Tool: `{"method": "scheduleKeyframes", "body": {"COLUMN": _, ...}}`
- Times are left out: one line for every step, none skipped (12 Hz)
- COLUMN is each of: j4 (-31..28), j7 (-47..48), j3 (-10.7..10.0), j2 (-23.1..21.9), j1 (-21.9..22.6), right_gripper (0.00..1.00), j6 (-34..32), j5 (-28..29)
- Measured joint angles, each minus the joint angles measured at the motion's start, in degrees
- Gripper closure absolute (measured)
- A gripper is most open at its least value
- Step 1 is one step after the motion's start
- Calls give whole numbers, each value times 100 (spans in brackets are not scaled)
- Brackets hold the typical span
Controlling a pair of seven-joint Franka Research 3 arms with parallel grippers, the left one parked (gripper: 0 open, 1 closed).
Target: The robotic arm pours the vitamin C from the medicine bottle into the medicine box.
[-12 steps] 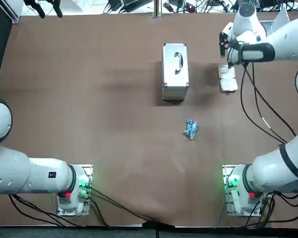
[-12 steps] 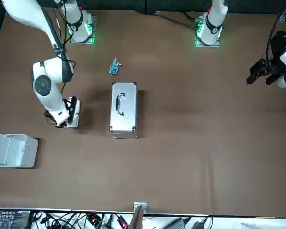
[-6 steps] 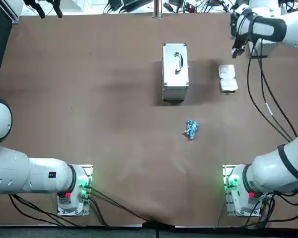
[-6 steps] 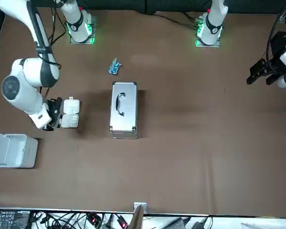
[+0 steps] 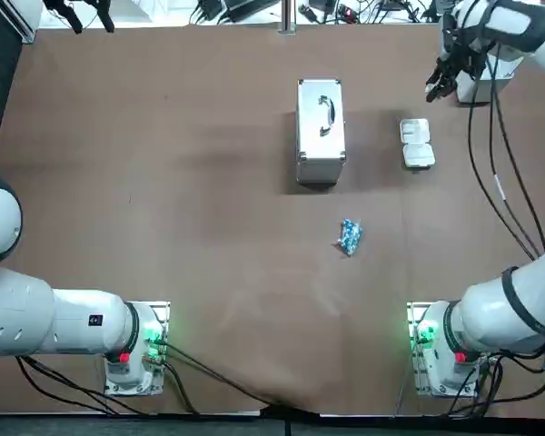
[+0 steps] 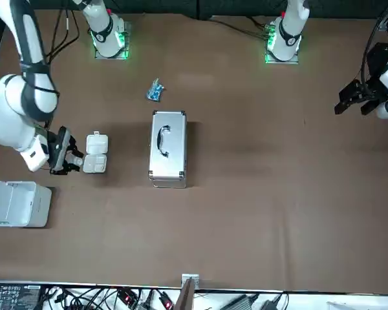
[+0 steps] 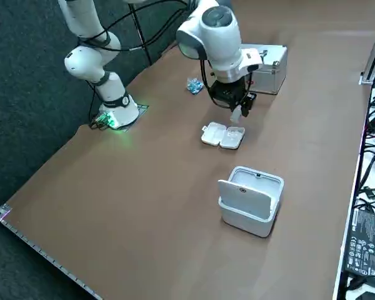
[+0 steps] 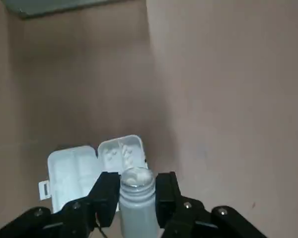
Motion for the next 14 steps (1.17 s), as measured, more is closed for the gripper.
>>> {"method": "scheduleKeyframes", "body": {"j4": 0, "j7": -382, "j3": -111, "j2": 1, "j1": -1, "right_gripper": 57, "j6": -41, "j5": 360}}
{"method": "scheduleKeyframes", "body": {"j4": -1, "j7": -786, "j3": -228, "j2": 2, "j1": -2, "right_gripper": 57, "j6": -96, "j5": 743}}
{"method": "scheduleKeyframes", "body": {"j4": -3, "j7": -1168, "j3": -345, "j2": 5, "j1": -3, "right_gripper": 57, "j6": -187, "j5": 1112}}
{"method": "scheduleKeyframes", "body": {"j4": -9, "j7": -1836, "j3": -605, "j2": 14, "j1": -15, "right_gripper": 57, "j6": -517, "j5": 1840}}
{"method": "scheduleKeyframes", "body": {"j4": -12, "j7": -2099, "j3": -739, "j2": 16, "j1": -40, "right_gripper": 57, "j6": -758, "j5": 2156}}
{"method": "scheduleKeyframes", "body": {"j4": -17, "j7": -2319, "j3": -855, "j2": 18, "j1": -78, "right_gripper": 57, "j6": -979, "j5": 2451}}
{"method": "scheduleKeyframes", "body": {"j4": -31, "j7": -2568, "j3": -944, "j2": 18, "j1": -139, "right_gripper": 57, "j6": -1159, "j5": 2762}}
{"method": "scheduleKeyframes", "body": {"j4": -61, "j7": -2850, "j3": -1001, "j2": 20, "j1": -219, "right_gripper": 57, "j6": -1270, "j5": 3079}}
{"method": "scheduleKeyframes", "body": {"j4": -107, "j7": -3131, "j3": -1033, "j2": 28, "j1": -309, "right_gripper": 57, "j6": -1336, "j5": 3371}}
{"method": "scheduleKeyframes", "body": {"j4": -168, "j7": -3382, "j3": -1053, "j2": 41, "j1": -401, "right_gripper": 57, "j6": -1408, "j5": 3626}}
{"method": "scheduleKeyframes", "body": {"j4": -249, "j7": -3577, "j3": -1077, "j2": 55, "j1": -485, "right_gripper": 57, "j6": -1478, "j5": 3824}}
{"method": "scheduleKeyframes", "body": {"j4": -324, "j7": -3740, "j3": -1103, "j2": 80, "j1": -559, "right_gripper": 57, "j6": -1529, "j5": 3954}}
{"method": "scheduleKeyframes", "body": {"j4": -380, "j7": -3896, "j3": -1122, "j2": 117, "j1": -636, "right_gripper": 57, "j6": -1605, "j5": 4067}}
{"method": "scheduleKeyframes", "body": {"j4": -415, "j7": -4060, "j3": -1132, "j2": 178, "j1": -726, "right_gripper": 57, "j6": -1749, "j5": 4197}}
